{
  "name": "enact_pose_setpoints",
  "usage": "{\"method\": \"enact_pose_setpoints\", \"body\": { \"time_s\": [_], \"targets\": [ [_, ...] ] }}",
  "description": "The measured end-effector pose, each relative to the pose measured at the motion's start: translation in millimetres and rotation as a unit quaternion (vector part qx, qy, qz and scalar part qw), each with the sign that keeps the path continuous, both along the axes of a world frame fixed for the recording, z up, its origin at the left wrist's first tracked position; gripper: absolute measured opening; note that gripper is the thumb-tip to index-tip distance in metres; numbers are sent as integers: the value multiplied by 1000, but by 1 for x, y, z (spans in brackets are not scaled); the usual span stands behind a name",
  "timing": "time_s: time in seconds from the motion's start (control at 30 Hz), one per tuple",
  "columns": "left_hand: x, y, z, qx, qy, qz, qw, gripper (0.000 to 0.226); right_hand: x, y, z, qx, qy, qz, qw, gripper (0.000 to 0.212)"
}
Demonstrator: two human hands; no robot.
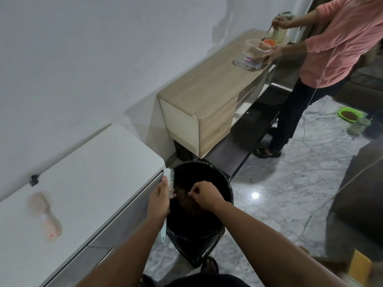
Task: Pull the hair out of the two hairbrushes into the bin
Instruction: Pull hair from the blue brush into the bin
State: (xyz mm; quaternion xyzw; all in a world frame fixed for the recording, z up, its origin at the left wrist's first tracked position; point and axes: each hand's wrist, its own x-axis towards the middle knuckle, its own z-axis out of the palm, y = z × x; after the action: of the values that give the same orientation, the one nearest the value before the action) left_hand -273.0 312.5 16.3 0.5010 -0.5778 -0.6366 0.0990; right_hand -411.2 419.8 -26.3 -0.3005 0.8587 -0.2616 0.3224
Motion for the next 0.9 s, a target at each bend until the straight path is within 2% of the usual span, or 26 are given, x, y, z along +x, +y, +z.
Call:
{"method": "enact_pose_setpoints", "body": {
  "time_s": [0.07,0.13,0.27,0.33,0.4,0.43,0.5,0.6,0.67,0.73,0.8,0.87,0.9],
  "targets": [
    [4,-9,-2,41,10,25,999,68,-10,14,-11,68,15,-13,997,19],
    [8,-18,-1,86,30,29,995,73,-18,22,-21,94,30,-54,994,20],
    [6,-19,0,151,72,44,985,50,-35,19,-25,67,1,-202,977,19],
    [6,-19,-8,135,63,49,988,41,-43,24,-18,23,-41,-320,946,20],
    [8,-22,-16,104,47,48,992,39,-46,34,-8,-46,-45,-439,896,17],
    [10,-25,-18,97,44,52,993,38,-45,36,-3,-81,-38,-467,880,14],
    [9,-25,-18,101,53,50,992,34,-36,30,8,-146,-83,-428,888,11],
    [4,-18,-14,99,58,-7,993,32,-7,-1,22,-220,-273,-234,907,48],
    [-3,-12,-7,58,39,-49,996,34,12,-15,32,-254,-339,-167,890,45],
    [-7,-8,-4,0,14,-74,997,35,19,-19,38,-267,-367,-204,867,31],
    [-6,-4,-6,-66,-16,-93,993,34,17,-19,39,-237,-327,-227,886,24],
    [2,-3,-8,-166,-41,-87,982,32,7,-15,32,-155,-204,-195,947,15],
    [6,-5,-12,-205,-50,-75,975,36,2,-10,27,-113,-157,-176,965,13]
  ]
}}
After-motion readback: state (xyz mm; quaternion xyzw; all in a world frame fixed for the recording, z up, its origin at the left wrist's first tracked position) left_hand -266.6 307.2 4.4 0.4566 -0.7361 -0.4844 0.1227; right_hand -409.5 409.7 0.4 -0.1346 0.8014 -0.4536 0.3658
